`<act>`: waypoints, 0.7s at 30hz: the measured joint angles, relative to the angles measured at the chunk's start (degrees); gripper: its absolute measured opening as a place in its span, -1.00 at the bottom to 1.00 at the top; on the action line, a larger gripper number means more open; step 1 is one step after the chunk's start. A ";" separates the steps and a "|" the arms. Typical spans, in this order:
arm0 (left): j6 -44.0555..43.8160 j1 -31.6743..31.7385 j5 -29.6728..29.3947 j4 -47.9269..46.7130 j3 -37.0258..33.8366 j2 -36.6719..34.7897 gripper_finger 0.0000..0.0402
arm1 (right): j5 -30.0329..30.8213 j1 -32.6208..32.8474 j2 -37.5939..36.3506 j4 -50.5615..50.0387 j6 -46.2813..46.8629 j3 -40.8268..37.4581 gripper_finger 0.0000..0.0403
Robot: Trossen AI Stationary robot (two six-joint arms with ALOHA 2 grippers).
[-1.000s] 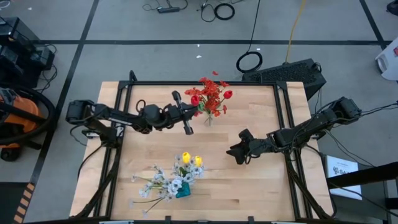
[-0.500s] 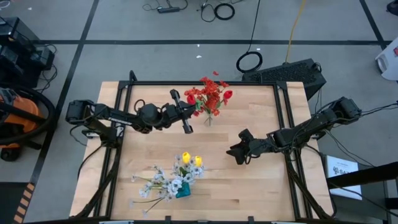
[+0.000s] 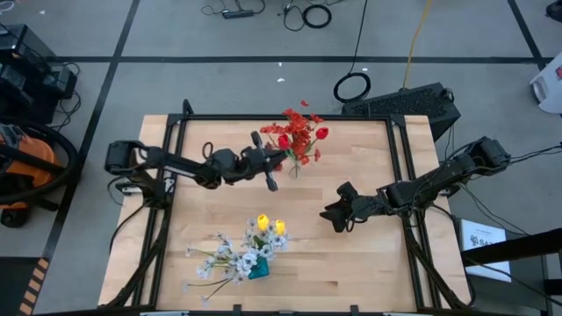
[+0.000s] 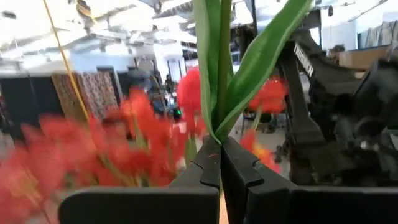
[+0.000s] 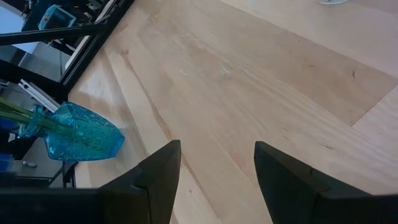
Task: Sort flowers into vase by color
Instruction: Put the red tulip into the transparent flower vase
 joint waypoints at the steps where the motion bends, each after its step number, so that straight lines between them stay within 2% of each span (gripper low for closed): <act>1: -1.12 0.04 -0.04 0.61 0.00 1.20 -1.00 | 0.00 0.00 0.00 0.04 0.00 0.00 -0.03; 8: -5.88 0.00 -2.88 2.76 -0.02 6.42 -0.99 | 0.00 0.00 0.00 0.04 0.47 0.00 -0.03; 17: -6.23 -0.04 -2.91 -1.61 -0.02 6.70 -0.75 | 0.00 0.00 0.00 0.04 0.15 0.00 -0.03; 21: -11.69 -0.07 -2.91 -6.26 -0.02 6.68 -0.63 | -0.01 0.00 0.00 0.02 -0.02 0.00 -0.03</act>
